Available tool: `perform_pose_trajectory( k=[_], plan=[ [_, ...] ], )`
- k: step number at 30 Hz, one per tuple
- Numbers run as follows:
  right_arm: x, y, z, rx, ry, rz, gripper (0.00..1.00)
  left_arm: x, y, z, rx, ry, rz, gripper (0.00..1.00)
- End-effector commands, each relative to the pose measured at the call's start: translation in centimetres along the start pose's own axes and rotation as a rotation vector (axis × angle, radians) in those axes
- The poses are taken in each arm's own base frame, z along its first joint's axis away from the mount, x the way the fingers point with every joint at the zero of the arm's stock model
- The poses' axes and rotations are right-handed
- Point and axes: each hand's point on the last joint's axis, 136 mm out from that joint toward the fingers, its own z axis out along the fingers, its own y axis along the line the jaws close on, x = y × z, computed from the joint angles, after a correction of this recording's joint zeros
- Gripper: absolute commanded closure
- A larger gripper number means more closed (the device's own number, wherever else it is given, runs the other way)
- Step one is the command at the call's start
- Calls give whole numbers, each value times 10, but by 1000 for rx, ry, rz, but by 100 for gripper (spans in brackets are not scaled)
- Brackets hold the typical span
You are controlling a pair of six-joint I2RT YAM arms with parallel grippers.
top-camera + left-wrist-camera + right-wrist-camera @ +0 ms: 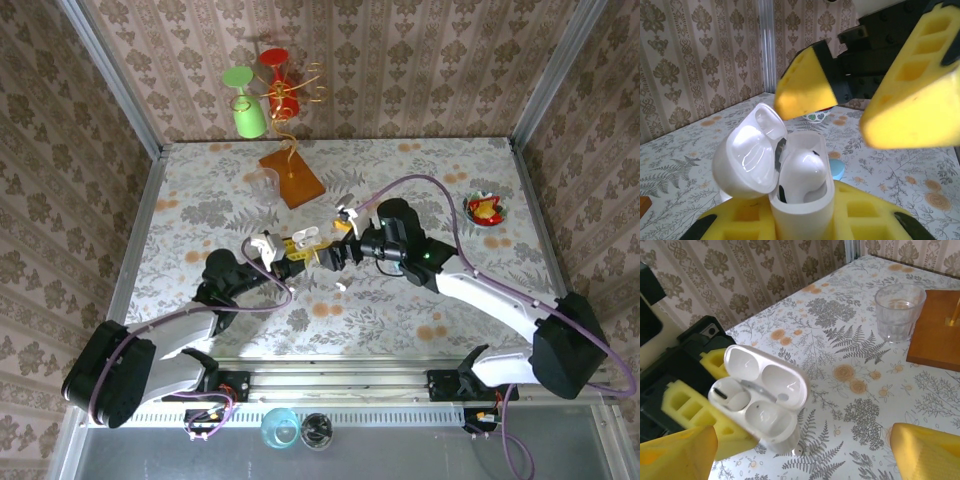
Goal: Insert wireless bluetooth earbuds into charging case
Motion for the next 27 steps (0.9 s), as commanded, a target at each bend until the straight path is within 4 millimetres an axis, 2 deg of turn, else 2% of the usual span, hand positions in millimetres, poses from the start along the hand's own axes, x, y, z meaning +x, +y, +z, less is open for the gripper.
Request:
perform_pose_trajectory(
  k=[1, 4, 6, 7, 8, 14, 20, 27],
  plan=[
    [-8, -4, -15, 39, -63, 62, 10, 0, 8, -7, -42, -20, 42, 100],
    [11, -33, -21, 198, -46, 197, 12, 6, 20, -15, -87, -12, 34, 100],
    [32, -48, -24, 286, -3, 296, 14, 11, 25, -21, -108, -4, 27, 100],
    [42, -51, -25, 305, 18, 330, 15, 12, 24, -21, -107, -3, 28, 100],
    [52, -54, -25, 323, 42, 370, 15, 13, 34, -27, -142, 0, 29, 100],
    [103, -59, -14, 356, 195, 493, 23, 16, 42, -35, -180, 7, 39, 100],
    [136, -73, 14, 384, 370, 539, 32, 17, 43, -40, -196, 20, 39, 100],
    [149, -80, 50, 290, 500, 485, 30, 18, 40, -43, -195, 31, 39, 100]
  ],
)
